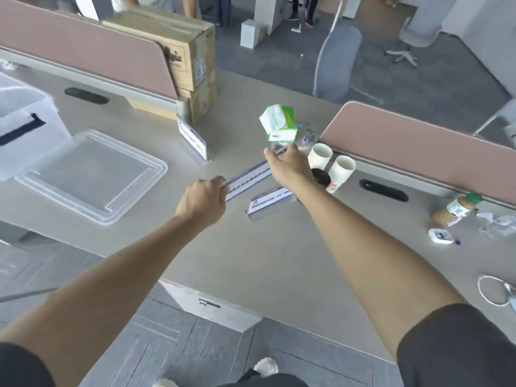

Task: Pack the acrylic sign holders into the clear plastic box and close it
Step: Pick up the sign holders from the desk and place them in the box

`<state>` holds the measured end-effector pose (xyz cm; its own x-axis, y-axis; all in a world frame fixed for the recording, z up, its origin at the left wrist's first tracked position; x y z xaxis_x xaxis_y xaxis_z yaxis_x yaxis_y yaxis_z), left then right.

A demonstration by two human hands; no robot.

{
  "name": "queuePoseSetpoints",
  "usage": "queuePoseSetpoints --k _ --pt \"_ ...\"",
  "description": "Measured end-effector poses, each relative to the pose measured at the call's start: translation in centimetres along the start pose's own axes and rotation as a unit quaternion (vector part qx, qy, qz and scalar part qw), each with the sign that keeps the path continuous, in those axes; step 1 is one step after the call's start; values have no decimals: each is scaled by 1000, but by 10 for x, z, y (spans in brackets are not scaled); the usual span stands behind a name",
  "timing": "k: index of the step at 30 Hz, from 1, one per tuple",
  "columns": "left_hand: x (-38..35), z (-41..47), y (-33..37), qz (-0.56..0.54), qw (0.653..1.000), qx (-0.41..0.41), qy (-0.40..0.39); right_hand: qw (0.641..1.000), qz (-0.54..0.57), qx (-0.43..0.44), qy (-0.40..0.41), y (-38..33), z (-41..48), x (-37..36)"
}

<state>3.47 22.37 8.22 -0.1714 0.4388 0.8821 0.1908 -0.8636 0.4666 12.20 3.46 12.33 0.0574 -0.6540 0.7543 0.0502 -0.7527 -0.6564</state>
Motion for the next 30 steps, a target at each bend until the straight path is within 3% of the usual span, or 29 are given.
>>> queuePoseSetpoints --k 5,17,30 --pt "74 -9 -94 -22 999 6 49 998 -12 53 -22 -107 -19 -51" --pt "196 -17 -296 -38 982 114 147 981 8 165 -105 -313 -30 -213" --pt "301 83 -456 76 957 185 211 948 83 241 -189 -478 78 -382"
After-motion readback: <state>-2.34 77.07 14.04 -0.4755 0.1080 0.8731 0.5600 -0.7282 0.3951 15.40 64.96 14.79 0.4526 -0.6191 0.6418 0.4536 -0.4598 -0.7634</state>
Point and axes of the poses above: each hand's wrist, its own z-axis towards the middle knuckle, its own x-axis out of the back of the hand, y = z × x, the point moved 8 cm from there along z, towards the middle knuckle, and after that the axes turned 6 degrees about x, right-handed, at the moved point
